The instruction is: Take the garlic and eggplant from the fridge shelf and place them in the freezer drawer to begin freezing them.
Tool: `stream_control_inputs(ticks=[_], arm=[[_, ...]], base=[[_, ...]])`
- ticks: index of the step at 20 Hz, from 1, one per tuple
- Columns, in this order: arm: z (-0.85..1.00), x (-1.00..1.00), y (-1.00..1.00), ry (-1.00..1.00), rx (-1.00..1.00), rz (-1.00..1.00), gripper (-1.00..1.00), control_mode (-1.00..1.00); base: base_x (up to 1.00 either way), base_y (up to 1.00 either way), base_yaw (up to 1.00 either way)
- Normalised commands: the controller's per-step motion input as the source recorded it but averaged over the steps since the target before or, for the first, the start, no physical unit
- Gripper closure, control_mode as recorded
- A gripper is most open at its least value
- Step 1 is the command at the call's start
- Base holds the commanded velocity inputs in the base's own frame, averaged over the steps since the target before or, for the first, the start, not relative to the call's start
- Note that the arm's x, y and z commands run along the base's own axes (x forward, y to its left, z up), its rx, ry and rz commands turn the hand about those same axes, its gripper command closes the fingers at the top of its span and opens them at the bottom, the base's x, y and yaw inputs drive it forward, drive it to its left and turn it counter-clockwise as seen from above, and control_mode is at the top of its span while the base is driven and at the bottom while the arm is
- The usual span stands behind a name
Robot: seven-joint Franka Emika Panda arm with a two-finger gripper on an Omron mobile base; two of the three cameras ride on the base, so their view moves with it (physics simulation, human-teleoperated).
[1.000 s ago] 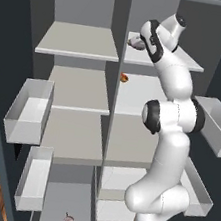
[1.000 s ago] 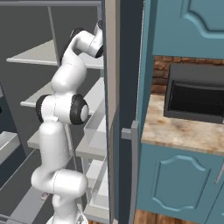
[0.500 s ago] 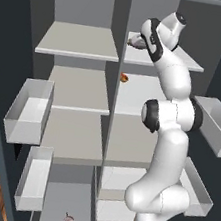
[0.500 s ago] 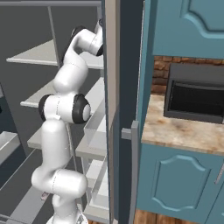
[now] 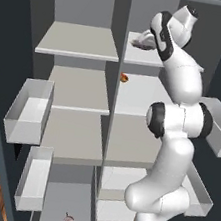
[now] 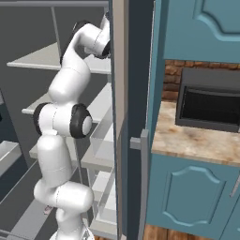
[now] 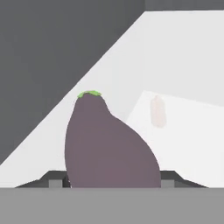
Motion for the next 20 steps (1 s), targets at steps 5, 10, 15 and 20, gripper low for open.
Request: stream_control_inputs(ticks=[5,10,15,20], arm=[[-0.06,-1.00,0.00,-0.01,0.00,-0.02,1.00,-1.00],[-0.05,-1.00,-0.05,-0.02,0.01,-0.08,1.00,-1.00],[0.00,-1.00,-0.05,0.00,0.01,-0.18,1.00,-1.00],[-0.22,-1.00,0.00,0.03,0.00,-0.21,1.00,-1.00]], base=[[0.00,0.00,0.00],[0.00,0.00,0.00],[0.00,0.00,0.00],[0.00,0.00,0.00]])
